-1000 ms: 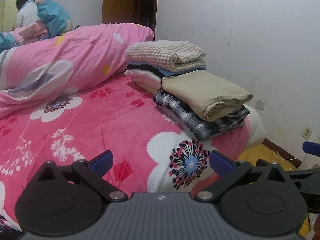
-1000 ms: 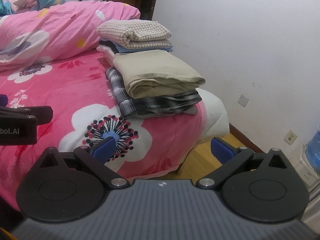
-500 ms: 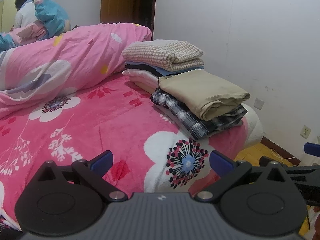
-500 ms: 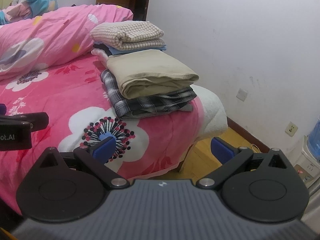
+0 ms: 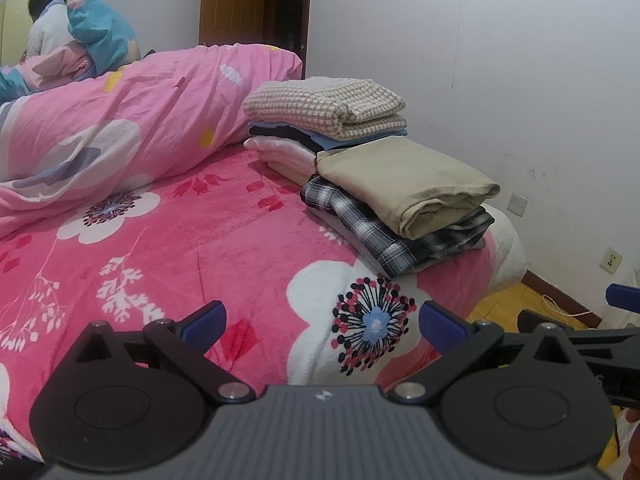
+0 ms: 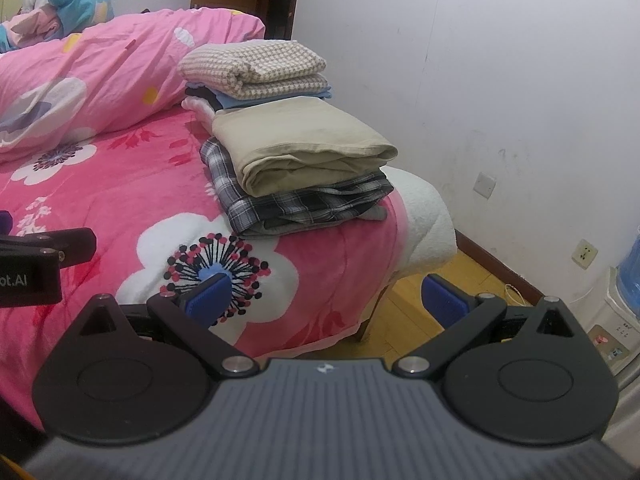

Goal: Fold clothes

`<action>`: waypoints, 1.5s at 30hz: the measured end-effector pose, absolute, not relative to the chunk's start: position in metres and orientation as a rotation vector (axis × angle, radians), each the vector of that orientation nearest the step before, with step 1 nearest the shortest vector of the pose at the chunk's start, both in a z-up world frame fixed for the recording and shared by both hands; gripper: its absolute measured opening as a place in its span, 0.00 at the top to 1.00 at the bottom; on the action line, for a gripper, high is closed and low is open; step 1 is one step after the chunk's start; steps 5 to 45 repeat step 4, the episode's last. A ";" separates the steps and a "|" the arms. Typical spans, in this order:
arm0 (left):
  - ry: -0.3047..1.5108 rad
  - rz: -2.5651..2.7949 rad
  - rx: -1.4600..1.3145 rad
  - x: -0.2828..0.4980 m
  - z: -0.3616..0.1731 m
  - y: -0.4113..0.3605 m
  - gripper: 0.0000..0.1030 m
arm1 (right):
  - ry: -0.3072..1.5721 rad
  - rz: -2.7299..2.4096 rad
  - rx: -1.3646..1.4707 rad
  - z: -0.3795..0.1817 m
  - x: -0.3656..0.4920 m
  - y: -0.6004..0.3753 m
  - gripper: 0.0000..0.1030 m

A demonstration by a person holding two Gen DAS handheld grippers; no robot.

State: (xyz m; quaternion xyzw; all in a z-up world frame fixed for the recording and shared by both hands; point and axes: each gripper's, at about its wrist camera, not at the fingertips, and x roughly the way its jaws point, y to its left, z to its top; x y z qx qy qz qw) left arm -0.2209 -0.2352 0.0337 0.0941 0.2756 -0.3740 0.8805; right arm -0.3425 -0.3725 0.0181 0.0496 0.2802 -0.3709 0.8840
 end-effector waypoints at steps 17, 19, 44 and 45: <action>0.578 -0.781 0.200 -0.222 0.033 -0.235 0.00 | 0.584 -0.770 0.105 0.018 -0.342 -0.372 0.01; 0.578 -0.781 0.200 -0.222 0.033 -0.235 0.00 | 0.584 -0.770 0.105 0.018 -0.342 -0.372 0.01; 0.578 -0.781 0.200 -0.222 0.033 -0.235 0.00 | 0.584 -0.770 0.105 0.018 -0.342 -0.372 0.01; 0.578 -0.781 0.200 -0.222 0.033 -0.235 0.00 | 0.584 -0.770 0.105 0.018 -0.342 -0.372 0.01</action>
